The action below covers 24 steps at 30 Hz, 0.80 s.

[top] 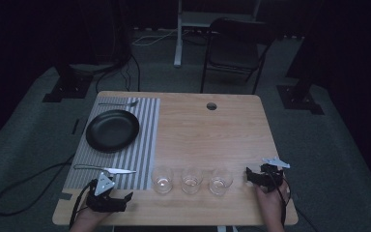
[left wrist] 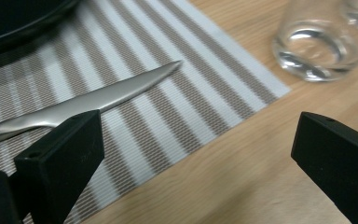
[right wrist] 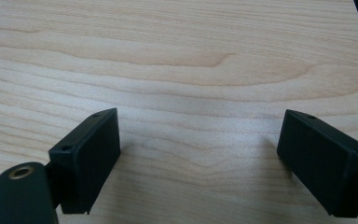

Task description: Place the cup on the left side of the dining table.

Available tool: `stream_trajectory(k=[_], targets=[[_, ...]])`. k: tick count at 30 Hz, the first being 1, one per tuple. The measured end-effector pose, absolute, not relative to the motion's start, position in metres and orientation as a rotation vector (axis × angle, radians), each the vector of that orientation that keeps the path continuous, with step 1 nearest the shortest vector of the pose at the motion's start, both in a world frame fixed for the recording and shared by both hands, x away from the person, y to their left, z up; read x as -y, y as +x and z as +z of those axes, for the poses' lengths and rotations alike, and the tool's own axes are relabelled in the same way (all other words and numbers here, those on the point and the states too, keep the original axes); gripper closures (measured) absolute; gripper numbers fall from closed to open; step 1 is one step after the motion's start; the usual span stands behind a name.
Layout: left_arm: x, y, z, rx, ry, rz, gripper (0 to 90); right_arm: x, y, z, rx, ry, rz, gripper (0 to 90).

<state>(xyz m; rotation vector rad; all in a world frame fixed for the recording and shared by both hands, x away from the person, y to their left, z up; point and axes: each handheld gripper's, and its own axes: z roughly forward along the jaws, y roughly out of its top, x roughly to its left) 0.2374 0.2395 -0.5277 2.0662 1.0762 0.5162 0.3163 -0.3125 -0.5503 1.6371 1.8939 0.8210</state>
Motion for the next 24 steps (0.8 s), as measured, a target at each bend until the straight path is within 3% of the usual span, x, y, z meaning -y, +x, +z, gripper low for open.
stream_trajectory(k=[24], targets=[[-0.195,0.24,-0.526,-0.895,2.07,0.42,3.0,0.312,0.316,-0.55,-1.894,1.637,0.821,12.7]])
